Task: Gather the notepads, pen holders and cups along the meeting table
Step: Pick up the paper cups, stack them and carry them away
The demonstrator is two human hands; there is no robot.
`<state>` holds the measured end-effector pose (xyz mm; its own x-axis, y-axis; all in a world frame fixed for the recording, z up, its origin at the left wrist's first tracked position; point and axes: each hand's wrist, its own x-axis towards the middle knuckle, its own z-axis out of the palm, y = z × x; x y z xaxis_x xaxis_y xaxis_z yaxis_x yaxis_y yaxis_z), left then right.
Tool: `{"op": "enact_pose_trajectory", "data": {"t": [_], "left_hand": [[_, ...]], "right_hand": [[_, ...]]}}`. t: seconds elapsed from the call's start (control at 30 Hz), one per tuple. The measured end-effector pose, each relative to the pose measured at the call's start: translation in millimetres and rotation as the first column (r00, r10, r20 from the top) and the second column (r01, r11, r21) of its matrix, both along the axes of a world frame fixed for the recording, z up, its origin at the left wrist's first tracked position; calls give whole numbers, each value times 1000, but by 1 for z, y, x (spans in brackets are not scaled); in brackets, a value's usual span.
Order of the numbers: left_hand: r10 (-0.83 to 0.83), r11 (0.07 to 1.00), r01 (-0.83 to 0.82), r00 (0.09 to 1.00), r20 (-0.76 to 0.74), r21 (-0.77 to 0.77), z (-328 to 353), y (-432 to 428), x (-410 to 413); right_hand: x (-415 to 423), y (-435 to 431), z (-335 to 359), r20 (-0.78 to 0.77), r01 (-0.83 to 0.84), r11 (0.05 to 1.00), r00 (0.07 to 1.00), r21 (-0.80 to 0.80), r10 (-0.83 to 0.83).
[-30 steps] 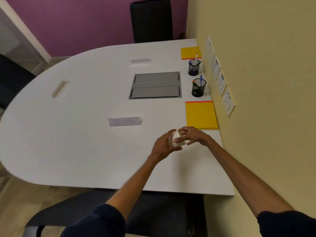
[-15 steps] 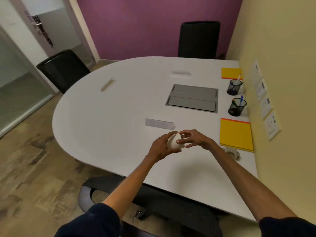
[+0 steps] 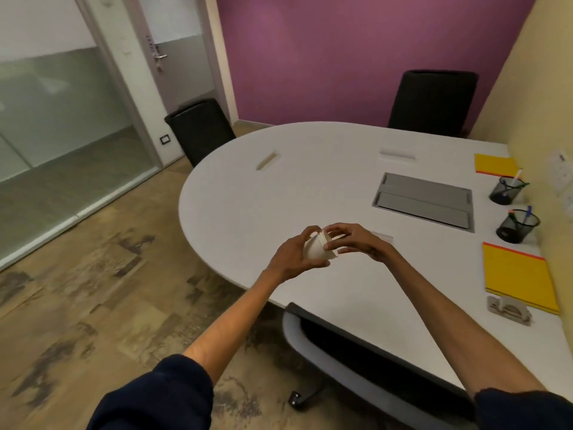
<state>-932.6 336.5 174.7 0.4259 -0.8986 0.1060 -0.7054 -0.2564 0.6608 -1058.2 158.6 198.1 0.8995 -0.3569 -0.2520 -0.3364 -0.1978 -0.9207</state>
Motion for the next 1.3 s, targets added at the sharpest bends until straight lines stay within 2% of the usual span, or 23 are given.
{"op": "enact_pose_trajectory", "data": {"t": [0.27,0.4,0.63,0.77,0.93,1.07,1.3], "left_hand": [[171,985,-171,983,73,-1,7,106,94],[278,959,-281,958,64,30,3,149,132],[397,909,-400,917,50,117,-8,178,182],[434,888,-435,900,42,149,-23,163,205],[428,892,-429,903,38,143,-39,116,241],[375,915,-375,927,29,150,-49,61,271],[333,943,-330,921,-201,52,-79,-26,297]], "right_hand": [[116,84,16,46,-144,989,988,-23,145],[166,106,22,72,-212,976,974,-50,215],[223,113,0,60,-172,981,982,-92,178],[243,103,-19,99,-52,982,992,-183,72],[276,68,-39,128,58,915,992,-399,-7],[294,24,-52,120,141,879,988,-456,-96],[296,-63,-84,11,275,849,953,-450,-303]]}}
